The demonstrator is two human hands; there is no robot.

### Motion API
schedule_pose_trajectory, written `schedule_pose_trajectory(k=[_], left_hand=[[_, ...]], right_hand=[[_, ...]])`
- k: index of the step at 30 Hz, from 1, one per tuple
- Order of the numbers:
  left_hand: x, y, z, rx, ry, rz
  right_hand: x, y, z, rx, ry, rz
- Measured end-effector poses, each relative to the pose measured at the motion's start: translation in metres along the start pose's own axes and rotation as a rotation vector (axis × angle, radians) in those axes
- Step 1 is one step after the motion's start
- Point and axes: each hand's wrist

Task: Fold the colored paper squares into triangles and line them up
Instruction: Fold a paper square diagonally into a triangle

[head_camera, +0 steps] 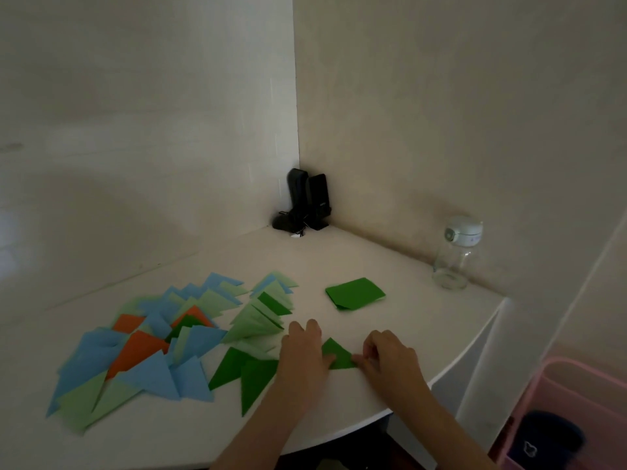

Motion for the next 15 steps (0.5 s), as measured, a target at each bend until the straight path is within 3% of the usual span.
schedule_pose_trajectory(k=[7, 12, 15], left_hand=[[0.003, -0.011, 0.009, 0.026, 0.149, -0.003], [-0.012, -0.040, 0.028, 0.085, 0.117, -0.188], [-0.025, -0.069, 0.040, 0.068, 0.175, -0.296]], right_hand=[[-0.007, -0.019, 0.005, 0.081, -0.063, 0.060], [-0.006, -0.051, -0.001, 0.017, -0.107, -0.149], [0.000, -0.071, -0.003, 0.025, -0.067, -0.178]])
Point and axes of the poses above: each hand's wrist, its own y-axis away from the middle knuckle, its own x-axis out of the palm, z = x × y, and after that the axes turned 4 degrees about -z, right-handed
